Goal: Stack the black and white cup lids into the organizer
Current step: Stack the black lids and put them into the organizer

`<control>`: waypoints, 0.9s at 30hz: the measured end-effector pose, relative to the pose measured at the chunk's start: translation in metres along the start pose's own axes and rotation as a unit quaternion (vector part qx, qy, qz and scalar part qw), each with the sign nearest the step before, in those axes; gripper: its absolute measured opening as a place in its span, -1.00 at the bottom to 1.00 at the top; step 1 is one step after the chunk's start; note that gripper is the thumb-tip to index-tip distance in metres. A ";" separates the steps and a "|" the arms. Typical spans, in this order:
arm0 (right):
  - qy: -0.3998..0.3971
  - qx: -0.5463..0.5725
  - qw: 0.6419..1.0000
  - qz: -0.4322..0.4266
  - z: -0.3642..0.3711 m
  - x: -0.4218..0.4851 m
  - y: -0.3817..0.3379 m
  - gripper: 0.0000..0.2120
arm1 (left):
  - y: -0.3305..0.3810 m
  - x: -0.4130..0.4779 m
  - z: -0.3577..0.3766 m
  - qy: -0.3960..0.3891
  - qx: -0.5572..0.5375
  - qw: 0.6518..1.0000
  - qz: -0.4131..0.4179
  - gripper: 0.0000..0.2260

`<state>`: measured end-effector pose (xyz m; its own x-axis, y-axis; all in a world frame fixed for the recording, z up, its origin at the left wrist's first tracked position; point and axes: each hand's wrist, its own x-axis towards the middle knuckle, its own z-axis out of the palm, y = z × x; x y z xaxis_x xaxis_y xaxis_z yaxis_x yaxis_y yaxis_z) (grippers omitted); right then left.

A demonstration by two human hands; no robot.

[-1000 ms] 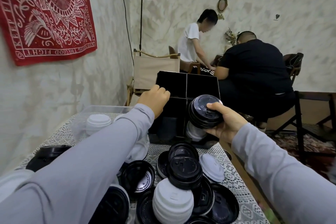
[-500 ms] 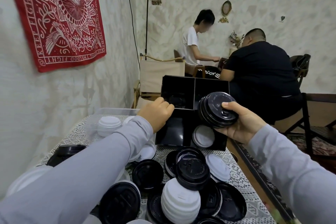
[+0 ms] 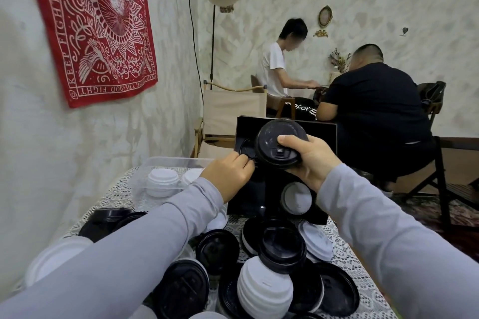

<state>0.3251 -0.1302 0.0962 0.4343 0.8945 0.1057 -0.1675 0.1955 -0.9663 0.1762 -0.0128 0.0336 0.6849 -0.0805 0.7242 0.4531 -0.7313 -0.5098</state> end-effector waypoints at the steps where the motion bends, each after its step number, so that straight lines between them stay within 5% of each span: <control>1: 0.018 -0.020 1.000 -0.010 0.007 0.001 0.001 -0.78 | 0.000 0.000 0.001 0.003 -0.005 1.000 -0.002 -0.73; 7: 0.138 -0.170 0.975 -0.044 0.039 0.023 0.014 -0.76 | -0.003 -0.004 0.006 0.009 -0.021 1.000 -0.001 -0.78; 11: 0.159 -0.265 0.950 -0.037 0.048 0.034 0.013 -0.51 | -0.005 -0.008 0.011 0.020 -0.037 0.999 -0.001 -0.78; 15: 0.156 -0.370 0.916 -0.019 0.058 0.039 0.011 -0.47 | -0.006 -0.009 0.017 0.019 -0.050 0.999 -0.002 -0.78; 22: 0.128 -0.353 0.924 0.071 0.067 0.059 0.011 -0.37 | -0.004 -0.012 0.021 0.022 -0.043 0.999 0.002 -0.81; 27: 0.082 -0.360 0.921 0.128 0.071 0.060 -0.013 -0.59 | -0.003 -0.007 0.020 0.025 -0.039 0.999 0.002 -0.87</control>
<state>0.2905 -0.0509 0.1314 0.6001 0.7898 -0.1269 0.3210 -0.3830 -0.8662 0.1812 0.0037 0.0208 0.6567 -0.1163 0.7451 0.4025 -0.7815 -0.4767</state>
